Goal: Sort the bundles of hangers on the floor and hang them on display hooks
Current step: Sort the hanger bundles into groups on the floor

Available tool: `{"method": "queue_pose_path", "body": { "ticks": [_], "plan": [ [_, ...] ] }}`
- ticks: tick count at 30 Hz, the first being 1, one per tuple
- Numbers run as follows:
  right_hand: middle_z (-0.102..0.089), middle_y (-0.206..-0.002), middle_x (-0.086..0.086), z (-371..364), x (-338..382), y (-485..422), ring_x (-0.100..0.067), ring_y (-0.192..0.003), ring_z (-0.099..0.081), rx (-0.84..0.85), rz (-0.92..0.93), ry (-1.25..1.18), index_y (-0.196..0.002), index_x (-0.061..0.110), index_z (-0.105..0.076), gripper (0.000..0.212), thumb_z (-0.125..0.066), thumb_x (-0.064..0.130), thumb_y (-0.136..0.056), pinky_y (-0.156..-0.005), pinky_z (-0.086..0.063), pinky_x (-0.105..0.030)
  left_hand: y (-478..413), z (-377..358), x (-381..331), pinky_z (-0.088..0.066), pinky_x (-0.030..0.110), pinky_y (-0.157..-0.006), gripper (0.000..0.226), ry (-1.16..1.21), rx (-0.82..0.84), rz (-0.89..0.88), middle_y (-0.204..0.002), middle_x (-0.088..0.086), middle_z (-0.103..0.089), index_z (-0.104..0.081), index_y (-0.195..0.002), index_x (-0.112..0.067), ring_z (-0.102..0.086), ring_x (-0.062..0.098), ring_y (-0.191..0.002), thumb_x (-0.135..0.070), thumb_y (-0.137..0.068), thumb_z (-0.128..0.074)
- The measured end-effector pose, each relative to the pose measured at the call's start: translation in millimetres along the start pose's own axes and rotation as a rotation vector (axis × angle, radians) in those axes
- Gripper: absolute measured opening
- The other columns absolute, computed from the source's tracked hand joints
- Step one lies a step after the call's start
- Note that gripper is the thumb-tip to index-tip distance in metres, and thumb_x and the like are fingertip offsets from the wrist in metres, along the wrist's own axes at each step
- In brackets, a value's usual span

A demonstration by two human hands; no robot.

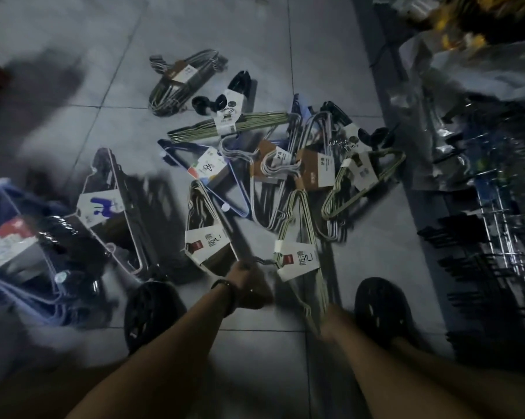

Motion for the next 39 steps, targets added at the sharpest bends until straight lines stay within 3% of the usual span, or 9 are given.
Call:
{"method": "queue_pose_path", "body": {
  "ticks": [2, 6, 11, 16, 20, 23, 26, 32, 39],
  "plan": [
    [-0.058, -0.106, -0.010, 0, 2, 1, -0.016, -0.074, -0.059, 0.092, 0.021, 0.022, -0.133, 0.001, -0.055, 0.032, -0.047, 0.013, -0.105, -0.054, -0.042, -0.023, 4, -2, 5, -0.055, 0.053, -0.099, 0.022, -0.039, -0.055, -0.039, -0.116, 0.013, -0.062, -0.052, -0.126, -0.016, -0.064, 0.034, -0.112, -0.016, -0.104, -0.056],
    [-0.064, -0.101, -0.013, 20, 18, 9, -0.024, -0.076, -0.064, 0.164, 0.090, -0.105, -0.120, 0.010, -0.061, 0.025, -0.050, 0.026, -0.104, -0.062, -0.056, -0.030, -19, -14, 31, -0.061, 0.051, -0.084, 0.046, -0.175, 0.018, 0.055, -0.143, 0.026, -0.056, -0.037, -0.152, -0.009, -0.065, 0.044, -0.118, -0.017, -0.108, -0.046],
    [-0.070, -0.095, -0.009, 102, 26, 7, -0.022, -0.077, -0.067, 0.034, 0.143, -0.181, -0.103, 0.014, -0.068, 0.019, -0.054, 0.027, -0.101, -0.066, -0.055, -0.031, 18, -33, 13, -0.060, 0.034, -0.057, 0.046, -0.171, 0.067, 0.173, -0.123, 0.020, -0.067, -0.033, -0.149, -0.016, -0.075, 0.039, -0.101, -0.037, -0.110, -0.042],
    [-0.067, -0.090, -0.010, 176, 42, -1, -0.024, -0.074, -0.060, -0.117, 0.214, -0.221, -0.094, 0.015, -0.062, 0.019, -0.053, 0.028, -0.104, -0.063, -0.049, -0.032, 9, -45, 9, -0.057, 0.050, -0.096, 0.067, -0.285, -0.090, 0.315, -0.135, 0.032, -0.060, -0.024, -0.157, -0.005, -0.068, 0.048, -0.109, -0.052, -0.110, -0.014],
    [-0.062, -0.087, -0.012, 225, 57, -26, -0.025, -0.073, -0.059, -0.194, 0.218, -0.220, -0.086, 0.015, -0.057, 0.019, -0.055, 0.023, -0.103, -0.061, -0.049, -0.030, -14, -42, -37, -0.057, 0.044, -0.096, 0.047, -0.959, -0.310, -0.078, -0.134, 0.014, -0.057, -0.046, -0.143, -0.018, -0.064, 0.032, -0.113, -0.032, -0.099, -0.057],
    [-0.066, -0.099, -0.016, 243, 67, -50, -0.029, -0.078, -0.064, -0.210, 0.160, -0.478, -0.110, 0.011, -0.060, 0.012, -0.055, 0.019, -0.102, -0.073, -0.060, -0.039, -20, -71, -72, -0.051, 0.047, -0.102, 0.059, -1.151, -0.338, -0.372, -0.151, 0.011, -0.037, -0.033, -0.151, -0.028, -0.050, 0.033, -0.127, -0.033, -0.098, -0.058],
    [-0.056, -0.131, -0.016, 226, 73, -69, -0.032, -0.102, -0.061, -0.030, 0.083, -0.834, -0.143, 0.024, -0.042, 0.042, -0.056, 0.020, -0.105, -0.082, -0.059, -0.045, -48, -107, -91, -0.033, 0.051, -0.121, 0.076, -1.251, -0.182, -0.477, -0.173, 0.000, 0.000, -0.011, -0.164, -0.028, -0.014, 0.034, -0.155, -0.031, -0.102, -0.053],
    [-0.049, -0.150, -0.014, 200, 79, -105, -0.036, -0.134, -0.051, 0.037, 0.004, -1.127, -0.148, 0.022, -0.038, 0.057, -0.065, 0.035, -0.100, -0.105, -0.052, -0.051, -90, -136, -81, -0.001, 0.051, -0.130, 0.093, -1.446, -0.140, -0.584, -0.163, 0.010, 0.037, 0.014, -0.163, -0.022, 0.024, 0.034, -0.155, -0.060, -0.100, -0.043],
    [-0.053, -0.090, -0.005, 202, 82, -111, -0.014, -0.076, -0.048, 0.062, -0.074, -1.397, -0.088, 0.015, -0.060, 0.022, -0.075, 0.030, -0.095, -0.082, -0.051, -0.022, -122, -143, -46, 0.002, 0.054, -0.129, 0.106, -1.453, -0.158, -0.544, -0.162, 0.005, 0.043, 0.005, -0.160, -0.034, 0.034, 0.041, -0.150, -0.070, -0.083, -0.058]
  ]
}}
Point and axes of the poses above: each hand's wrist, its own y-axis away from the middle knuckle, its own z-axis out of the back of the hand, x = y × z, the point moved 6 cm from there along -y, towards the middle knuckle
